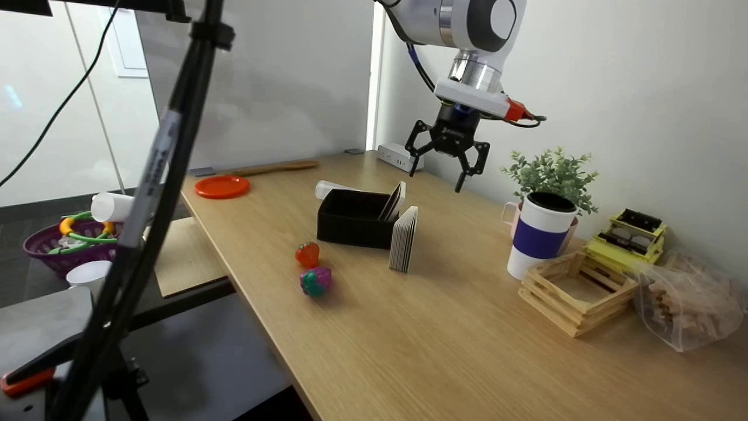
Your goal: Put the yellow and orange books in the black box
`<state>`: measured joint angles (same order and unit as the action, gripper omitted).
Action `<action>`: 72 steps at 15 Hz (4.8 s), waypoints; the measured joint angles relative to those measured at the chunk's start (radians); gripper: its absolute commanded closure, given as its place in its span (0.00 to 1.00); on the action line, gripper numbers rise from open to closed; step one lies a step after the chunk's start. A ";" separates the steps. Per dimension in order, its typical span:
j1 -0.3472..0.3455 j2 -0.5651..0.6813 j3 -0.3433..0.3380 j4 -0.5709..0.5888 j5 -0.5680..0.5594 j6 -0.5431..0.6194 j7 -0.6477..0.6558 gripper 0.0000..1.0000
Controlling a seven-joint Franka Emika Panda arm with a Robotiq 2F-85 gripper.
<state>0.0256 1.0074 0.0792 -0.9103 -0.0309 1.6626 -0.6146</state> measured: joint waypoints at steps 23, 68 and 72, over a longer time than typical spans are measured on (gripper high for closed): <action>-0.007 -0.016 0.000 -0.060 -0.160 -0.408 -0.318 0.00; 0.011 -0.005 0.032 -0.168 -0.060 0.316 -0.034 0.00; 0.011 -0.047 0.037 -0.234 -0.059 0.355 0.015 0.00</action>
<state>0.0369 0.9608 0.1167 -1.1442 -0.0902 2.0173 -0.5997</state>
